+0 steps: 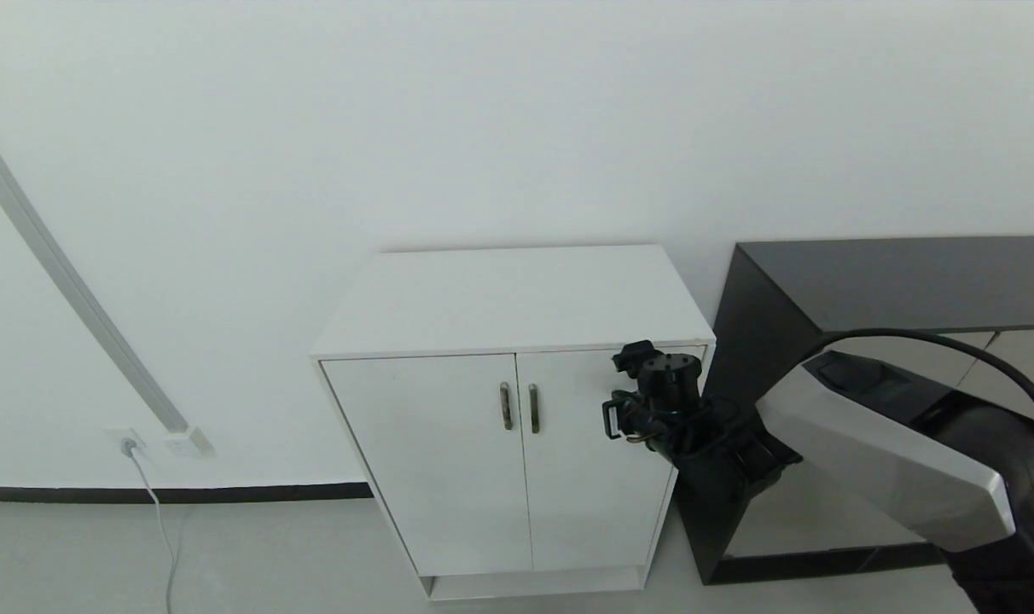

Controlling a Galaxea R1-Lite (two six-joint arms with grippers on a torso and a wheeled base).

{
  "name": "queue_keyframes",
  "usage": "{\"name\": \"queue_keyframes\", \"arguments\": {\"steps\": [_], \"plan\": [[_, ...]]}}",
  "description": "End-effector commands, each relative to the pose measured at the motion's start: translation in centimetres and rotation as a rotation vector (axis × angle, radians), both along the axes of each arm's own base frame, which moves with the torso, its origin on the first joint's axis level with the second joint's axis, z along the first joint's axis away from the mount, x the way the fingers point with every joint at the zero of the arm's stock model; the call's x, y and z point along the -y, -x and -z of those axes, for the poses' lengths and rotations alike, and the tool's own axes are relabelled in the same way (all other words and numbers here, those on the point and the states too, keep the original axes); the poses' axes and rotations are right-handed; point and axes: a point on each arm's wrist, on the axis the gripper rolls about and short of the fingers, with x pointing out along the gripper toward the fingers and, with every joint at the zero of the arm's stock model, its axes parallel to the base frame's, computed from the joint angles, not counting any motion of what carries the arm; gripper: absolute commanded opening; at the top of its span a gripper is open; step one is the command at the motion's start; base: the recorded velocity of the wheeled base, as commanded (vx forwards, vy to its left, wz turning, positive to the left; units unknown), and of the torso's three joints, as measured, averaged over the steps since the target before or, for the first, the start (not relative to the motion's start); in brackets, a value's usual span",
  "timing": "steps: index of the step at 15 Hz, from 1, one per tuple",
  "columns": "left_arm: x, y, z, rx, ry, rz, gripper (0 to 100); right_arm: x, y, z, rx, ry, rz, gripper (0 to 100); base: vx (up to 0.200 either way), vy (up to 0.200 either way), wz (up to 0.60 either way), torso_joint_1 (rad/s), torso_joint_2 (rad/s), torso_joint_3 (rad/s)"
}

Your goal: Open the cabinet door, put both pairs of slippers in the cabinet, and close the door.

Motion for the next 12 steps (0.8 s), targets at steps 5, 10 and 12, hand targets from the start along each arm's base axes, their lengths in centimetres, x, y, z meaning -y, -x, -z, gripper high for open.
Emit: {"name": "queue_keyframes", "arguments": {"steps": [5,10,12], "plan": [[0.0,0.0,0.0,-0.001,0.0,-0.001,0,-0.5,-1.0,-0.4,0.008,-0.005,0.001,0,0.0,0.0,0.0,0.0,0.0,0.0],[0.0,0.0,0.0,-0.001,0.0,-0.001,0,-0.5,-0.7,-0.2,0.003,-0.005,0.007,0,0.0,0.0,0.0,0.0,0.0,0.0],[0.0,0.0,0.0,-0.001,0.002,-0.001,0,-0.4,0.4,-0.6,0.008,-0.007,-0.004,0,0.0,0.0,0.0,0.0,0.0,0.0]]}}
